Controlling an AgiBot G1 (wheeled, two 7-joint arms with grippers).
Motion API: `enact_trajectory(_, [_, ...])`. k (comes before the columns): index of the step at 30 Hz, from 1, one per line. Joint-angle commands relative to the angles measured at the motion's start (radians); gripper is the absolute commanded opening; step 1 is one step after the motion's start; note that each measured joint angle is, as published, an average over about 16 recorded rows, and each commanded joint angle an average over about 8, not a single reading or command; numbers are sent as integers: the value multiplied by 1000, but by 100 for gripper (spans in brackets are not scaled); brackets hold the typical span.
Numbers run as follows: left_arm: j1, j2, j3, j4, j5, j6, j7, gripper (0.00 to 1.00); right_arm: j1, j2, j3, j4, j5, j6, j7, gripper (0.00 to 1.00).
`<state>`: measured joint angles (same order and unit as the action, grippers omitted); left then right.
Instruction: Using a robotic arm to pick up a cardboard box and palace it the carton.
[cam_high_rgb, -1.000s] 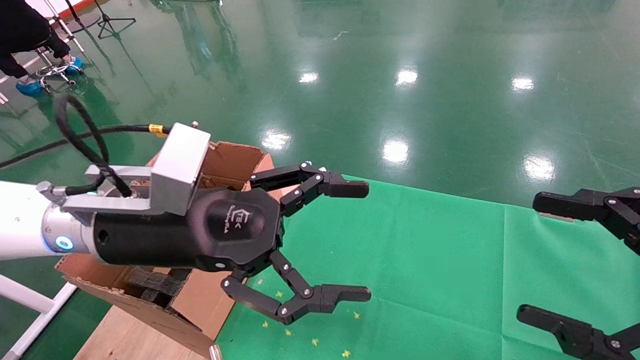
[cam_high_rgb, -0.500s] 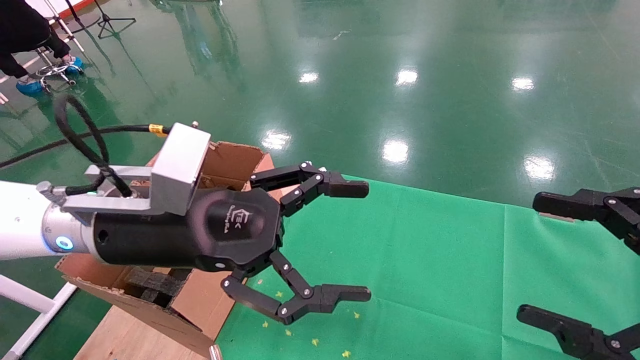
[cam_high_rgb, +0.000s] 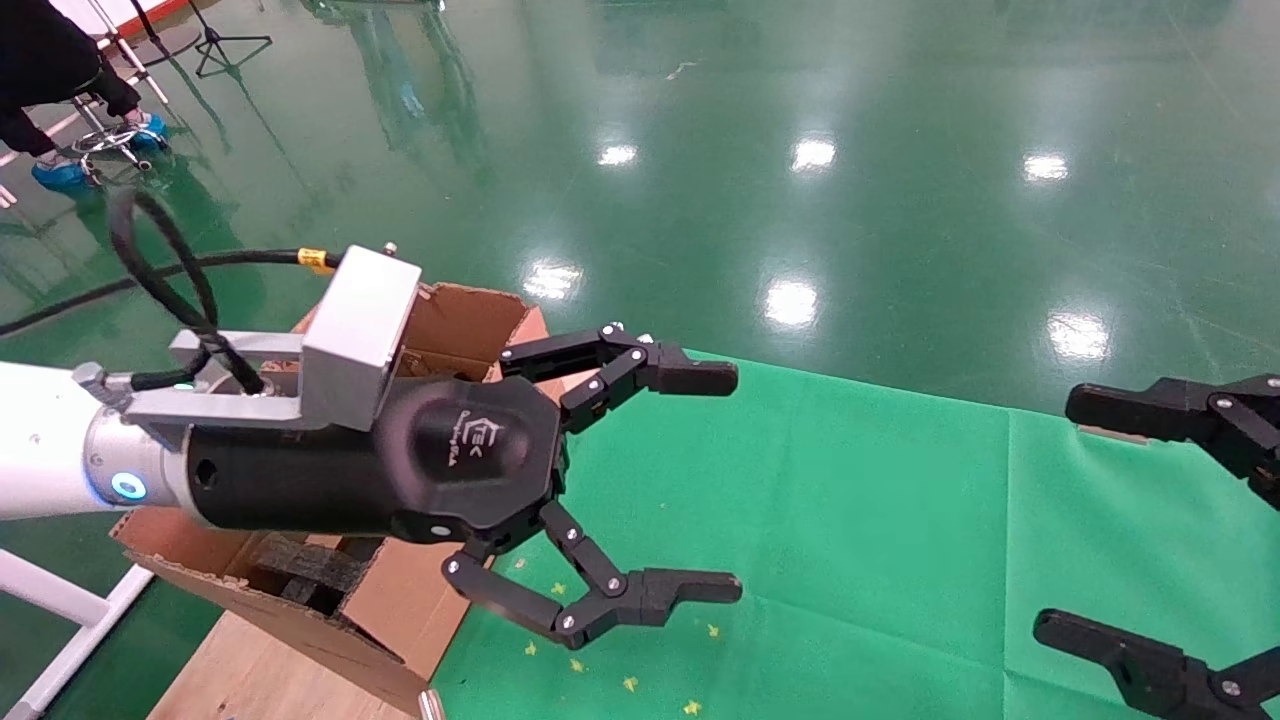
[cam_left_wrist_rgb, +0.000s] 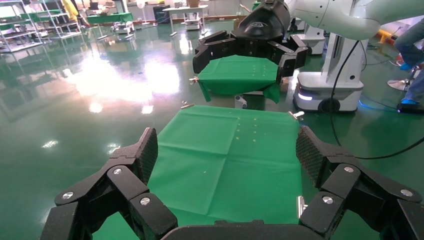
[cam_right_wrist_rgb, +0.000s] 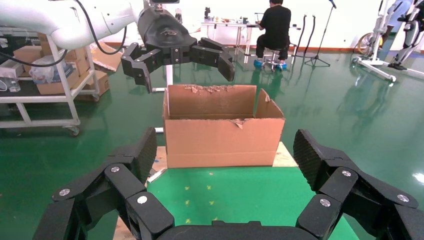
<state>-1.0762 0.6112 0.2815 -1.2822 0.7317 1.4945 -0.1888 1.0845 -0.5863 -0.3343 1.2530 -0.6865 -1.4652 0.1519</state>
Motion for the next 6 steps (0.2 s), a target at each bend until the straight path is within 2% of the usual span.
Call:
enact_trajectory(1, [0,0,0,0,0,0,0,100,0,0,0,0,0,0,0,100])
enact_trajectory(6, [0,0,0,0,0,0,0,100,0,0,0,0,0,0,0,100])
